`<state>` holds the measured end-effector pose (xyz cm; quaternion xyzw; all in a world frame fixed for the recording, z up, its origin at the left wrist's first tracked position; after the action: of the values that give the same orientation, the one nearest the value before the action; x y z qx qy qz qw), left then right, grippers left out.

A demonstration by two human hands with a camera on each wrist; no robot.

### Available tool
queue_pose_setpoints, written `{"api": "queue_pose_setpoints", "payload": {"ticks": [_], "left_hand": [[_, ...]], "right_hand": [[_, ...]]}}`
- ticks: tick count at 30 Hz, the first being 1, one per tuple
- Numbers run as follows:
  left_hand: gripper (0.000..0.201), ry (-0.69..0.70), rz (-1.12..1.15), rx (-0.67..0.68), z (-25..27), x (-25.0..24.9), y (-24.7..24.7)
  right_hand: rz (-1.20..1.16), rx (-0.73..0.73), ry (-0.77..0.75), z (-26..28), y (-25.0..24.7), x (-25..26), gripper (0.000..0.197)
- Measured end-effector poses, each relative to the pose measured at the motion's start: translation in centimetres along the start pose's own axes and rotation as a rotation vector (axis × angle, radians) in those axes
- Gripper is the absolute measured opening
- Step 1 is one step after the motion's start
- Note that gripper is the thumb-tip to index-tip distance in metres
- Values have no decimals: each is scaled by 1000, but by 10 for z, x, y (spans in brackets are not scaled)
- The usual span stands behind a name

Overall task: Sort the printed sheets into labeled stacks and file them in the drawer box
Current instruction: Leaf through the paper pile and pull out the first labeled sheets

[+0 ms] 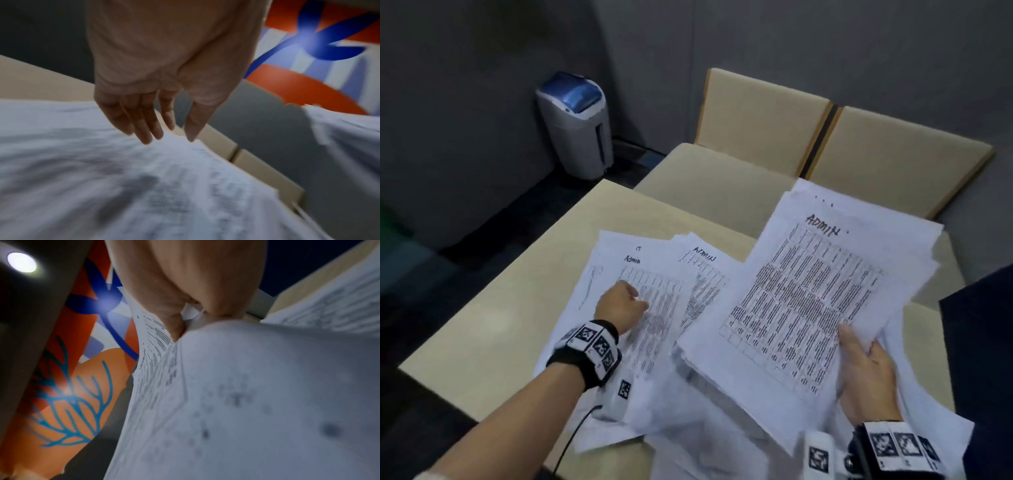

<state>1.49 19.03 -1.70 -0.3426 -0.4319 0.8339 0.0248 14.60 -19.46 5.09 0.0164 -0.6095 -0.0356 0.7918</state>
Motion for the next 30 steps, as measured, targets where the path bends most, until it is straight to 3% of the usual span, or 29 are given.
{"api": "queue_pose_setpoints", "payload": {"ticks": [3,5,8,10,12,15,18,23,26,30], "left_hand": [[40,-112,-122,-85,-24,64,-40],[46,-168,-81,-129,-34,93,-60],[54,-224,89,-53,-46,118,-66],[58,-182,183,38,-51,118,-63],[51,-102,156,99,-59,110,-59],[37,-16,54,200,-70,95,-51],[29,30,24,266,-76,87,-42],[37,22,205,284,-86,83,-41],[34,30,324,311,-86,83,-45],[49,21,428,411,-91,90,-50]], "right_hand": [[-61,25,173,6,27,-29,11],[-91,70,326,7,49,-56,16],[-11,112,495,14,80,-98,34],[58,95,567,20,99,-119,53],[182,92,550,20,114,-136,88],[308,107,447,29,137,-134,86],[301,161,452,34,155,-133,105],[332,246,417,27,182,-119,89],[376,281,318,21,197,-118,71],[500,289,142,17,217,-125,60]]}}
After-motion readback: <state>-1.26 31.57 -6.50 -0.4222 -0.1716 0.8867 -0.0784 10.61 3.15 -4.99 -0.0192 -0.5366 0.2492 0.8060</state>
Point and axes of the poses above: each hand's wrist, its own z-axis away from the middle knuckle, its own y-axis out of the palm, x = y × z, the point moved 5 cm from there along -z, towards the middle knuckle, and after that the axes turned 7 degrees about -z, right-handed, at the moved point
